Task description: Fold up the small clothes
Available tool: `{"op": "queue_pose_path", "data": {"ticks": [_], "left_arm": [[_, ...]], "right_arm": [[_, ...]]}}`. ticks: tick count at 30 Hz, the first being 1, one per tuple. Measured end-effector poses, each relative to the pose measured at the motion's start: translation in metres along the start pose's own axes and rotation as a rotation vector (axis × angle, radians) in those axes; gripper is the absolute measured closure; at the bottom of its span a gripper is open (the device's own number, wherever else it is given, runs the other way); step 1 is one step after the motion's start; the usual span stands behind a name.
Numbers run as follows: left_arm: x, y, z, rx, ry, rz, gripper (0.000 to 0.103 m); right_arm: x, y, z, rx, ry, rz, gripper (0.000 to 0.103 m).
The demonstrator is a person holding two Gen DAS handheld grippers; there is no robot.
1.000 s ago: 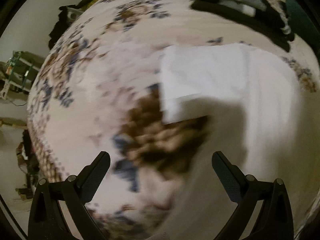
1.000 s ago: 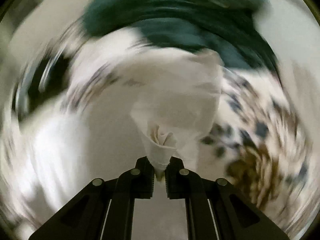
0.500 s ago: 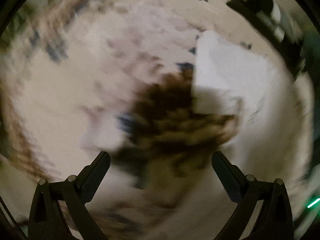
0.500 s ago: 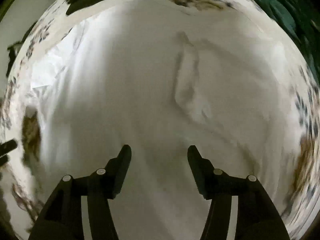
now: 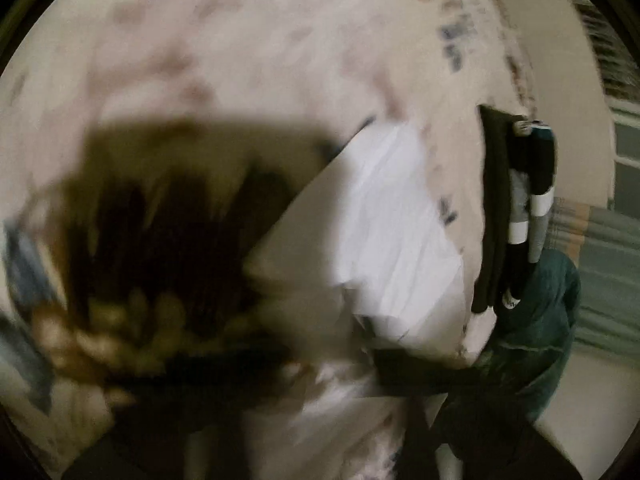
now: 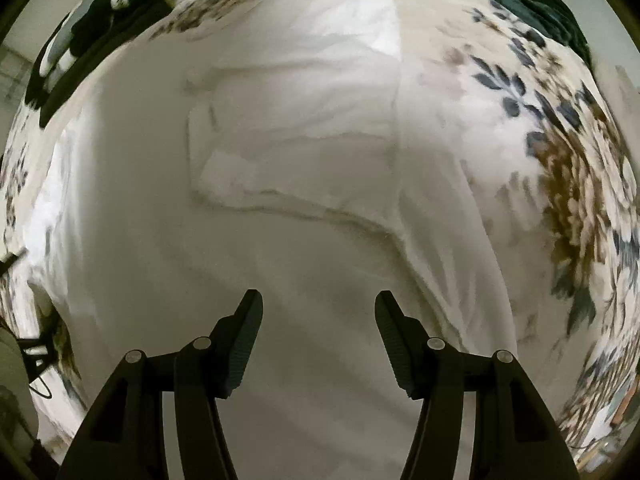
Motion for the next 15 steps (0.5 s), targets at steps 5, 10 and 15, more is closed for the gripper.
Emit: {"op": "queue_pose_path", "data": {"ticks": [5,10,15], "left_arm": [[0.027,-0.012,-0.060,-0.418,0.039,-0.180,0.100],[0.018,-0.077,-0.128,-0.826,0.039,-0.172,0.100],[-0.025,-0.151,-0.140,-1.094,0.049,0.039,0.096]], "right_arm": [[-0.002,-0.009,-0.013,-0.002,-0.059,0.008,0.042],[-0.015,-0.045,-0.029,-0.059,-0.080,0.025,0.042],[-0.011,-0.081,-0.059,-0.108,-0.113,0.029,0.042]]}}
Point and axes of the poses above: each gripper's, at about its wrist camera, not at the fingertips, and x roughly against the way its jaws point, z to its left, y to its top, the point moved 2 cm from there along -x, roughly the way its jaws point, and after that the axes turned 2 degrees about y, right-handed, at the moved point
